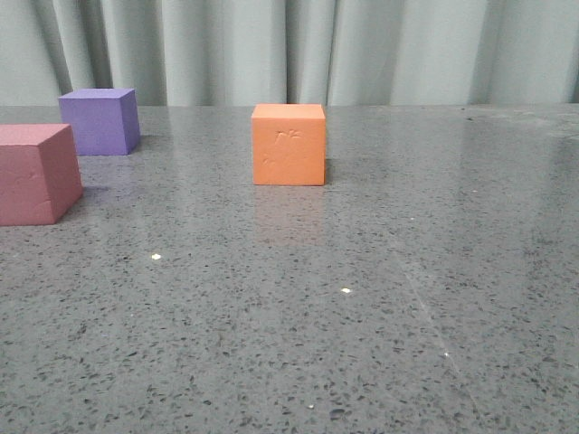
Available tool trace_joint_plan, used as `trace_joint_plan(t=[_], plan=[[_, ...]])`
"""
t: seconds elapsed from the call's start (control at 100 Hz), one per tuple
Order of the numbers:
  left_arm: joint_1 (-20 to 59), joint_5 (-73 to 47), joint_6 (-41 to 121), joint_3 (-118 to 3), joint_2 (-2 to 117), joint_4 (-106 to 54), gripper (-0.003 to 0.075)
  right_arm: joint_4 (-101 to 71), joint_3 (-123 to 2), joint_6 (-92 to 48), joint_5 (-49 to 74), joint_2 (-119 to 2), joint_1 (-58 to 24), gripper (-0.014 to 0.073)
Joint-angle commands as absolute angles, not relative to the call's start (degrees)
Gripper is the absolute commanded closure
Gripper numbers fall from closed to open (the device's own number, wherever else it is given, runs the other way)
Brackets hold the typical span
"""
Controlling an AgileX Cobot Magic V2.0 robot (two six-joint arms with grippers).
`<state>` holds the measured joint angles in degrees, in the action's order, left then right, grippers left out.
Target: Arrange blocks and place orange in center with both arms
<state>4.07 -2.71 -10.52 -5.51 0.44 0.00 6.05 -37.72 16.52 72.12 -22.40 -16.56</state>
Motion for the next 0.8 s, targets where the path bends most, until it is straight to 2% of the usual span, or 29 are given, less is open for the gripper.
trace_joint_plan(t=[0.0, 0.41, 0.79], plan=[[4.01, -1.18, -10.94, -12.47, 4.24, -1.53, 0.0739, 6.44, -39.07, 16.02, 72.47, -22.81, -16.21, 0.0661], [4.01, -29.62, -10.94, -43.42, 35.83, -10.01, 0.0739, 6.56, -39.07, 16.02, 72.41, -22.81, -16.21, 0.0661], [4.01, -45.82, -10.37, -64.07, 59.77, -10.11, 0.0739, 6.56, -39.07, 16.02, 72.41, -22.81, -16.21, 0.0661]])
